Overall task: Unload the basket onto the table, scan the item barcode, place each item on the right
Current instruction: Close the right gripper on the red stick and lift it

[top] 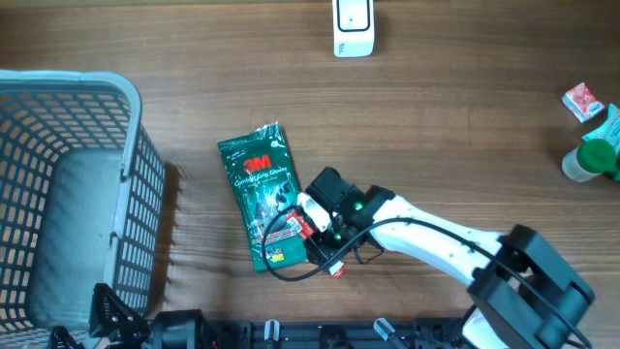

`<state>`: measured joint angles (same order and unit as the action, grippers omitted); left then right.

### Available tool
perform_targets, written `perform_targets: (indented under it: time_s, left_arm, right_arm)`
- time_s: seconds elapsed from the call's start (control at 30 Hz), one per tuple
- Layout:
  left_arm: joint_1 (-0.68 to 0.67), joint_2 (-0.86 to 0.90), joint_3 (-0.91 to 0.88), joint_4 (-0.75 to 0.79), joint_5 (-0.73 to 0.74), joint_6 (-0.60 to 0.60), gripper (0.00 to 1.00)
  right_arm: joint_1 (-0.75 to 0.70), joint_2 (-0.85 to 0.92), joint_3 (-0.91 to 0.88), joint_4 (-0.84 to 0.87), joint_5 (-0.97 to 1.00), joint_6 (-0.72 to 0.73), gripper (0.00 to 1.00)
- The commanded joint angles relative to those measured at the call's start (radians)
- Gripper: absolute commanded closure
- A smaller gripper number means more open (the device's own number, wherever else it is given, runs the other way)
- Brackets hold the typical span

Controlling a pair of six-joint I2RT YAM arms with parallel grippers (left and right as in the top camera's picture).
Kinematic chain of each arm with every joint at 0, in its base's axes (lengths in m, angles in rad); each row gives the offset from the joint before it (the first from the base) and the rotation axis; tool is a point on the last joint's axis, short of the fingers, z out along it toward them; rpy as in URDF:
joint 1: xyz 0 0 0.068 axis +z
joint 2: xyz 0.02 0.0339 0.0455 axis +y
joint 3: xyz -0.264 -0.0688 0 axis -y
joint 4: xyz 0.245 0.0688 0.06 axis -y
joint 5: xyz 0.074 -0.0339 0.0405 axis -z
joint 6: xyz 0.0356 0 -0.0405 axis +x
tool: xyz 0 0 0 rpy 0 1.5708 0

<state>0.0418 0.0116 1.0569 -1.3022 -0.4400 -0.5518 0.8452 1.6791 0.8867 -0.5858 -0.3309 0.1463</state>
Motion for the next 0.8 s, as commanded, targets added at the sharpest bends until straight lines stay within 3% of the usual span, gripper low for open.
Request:
perform_targets:
  time_s: [0.0, 0.07, 0.27, 0.4, 0.43, 0.5, 0.77]
  left_arm:
    - [0.002, -0.007, -0.019, -0.021, 0.009, -0.007, 0.0]
    - [0.002, -0.007, -0.019, -0.021, 0.009, -0.007, 0.0]
    - [0.002, -0.007, -0.019, -0.021, 0.009, -0.007, 0.0]
    - [0.002, -0.007, -0.019, -0.021, 0.009, -0.007, 0.0]
    - [0.002, -0.007, -0.019, -0.021, 0.009, -0.007, 0.0]
    - [0.002, -0.007, -0.019, -0.021, 0.009, -0.007, 0.0]
    - [0.002, -0.007, -0.019, -0.021, 0.009, -0.007, 0.0]
  right_arm:
    - [-0.002, 0.053, -0.002, -0.01, 0.021, 0.047, 0.42]
    - [-0.009, 0.073, -0.003, -0.01, 0.015, 0.068, 0.44]
    - [-0.072, 0.143, -0.003, -0.011, -0.118, 0.068, 0.68]
    - [-0.054, 0.194, -0.005, -0.021, -0.087, 0.121, 0.74]
    - [-0.048, 0.204, -0.005, -0.026, -0.076, 0.127, 0.78]
    - [-0.041, 0.228, -0.005, -0.03, -0.076, 0.127, 0.96]
    - [-0.058, 0.181, 0.022, -0.06, -0.076, 0.147, 0.95]
